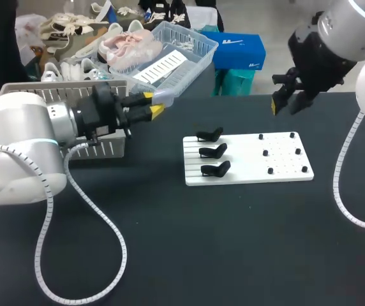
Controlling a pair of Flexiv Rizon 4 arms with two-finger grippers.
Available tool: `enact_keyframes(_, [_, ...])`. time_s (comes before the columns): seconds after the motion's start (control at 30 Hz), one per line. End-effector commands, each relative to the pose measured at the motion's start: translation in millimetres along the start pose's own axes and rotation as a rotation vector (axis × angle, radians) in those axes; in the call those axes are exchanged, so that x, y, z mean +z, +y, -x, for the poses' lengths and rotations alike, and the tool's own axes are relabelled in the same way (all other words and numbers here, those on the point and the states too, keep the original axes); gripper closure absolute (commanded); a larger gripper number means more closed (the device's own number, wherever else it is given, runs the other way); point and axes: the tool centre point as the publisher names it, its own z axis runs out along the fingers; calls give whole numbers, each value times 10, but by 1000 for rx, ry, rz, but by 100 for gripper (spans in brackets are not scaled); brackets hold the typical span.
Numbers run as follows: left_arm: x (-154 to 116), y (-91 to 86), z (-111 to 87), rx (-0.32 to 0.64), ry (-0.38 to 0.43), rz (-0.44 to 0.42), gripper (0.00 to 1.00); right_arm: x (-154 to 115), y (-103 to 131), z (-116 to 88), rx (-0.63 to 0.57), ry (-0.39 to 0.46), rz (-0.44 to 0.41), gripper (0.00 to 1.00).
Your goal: Pick up each earbud case from the left stands, insert the matching earbuds, close the lid, and place the case in the box.
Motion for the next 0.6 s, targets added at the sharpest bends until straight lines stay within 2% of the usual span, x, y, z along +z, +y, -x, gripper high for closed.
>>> enact_keyframes(0.03, [-254, -72, 40, -1, 12, 79, 100, 5, 32, 14, 3, 3, -6, 63])
enact_keyframes(0.6, [-915, 258, -187, 10, 101, 256, 100, 12, 160, 22, 20, 29, -24, 63])
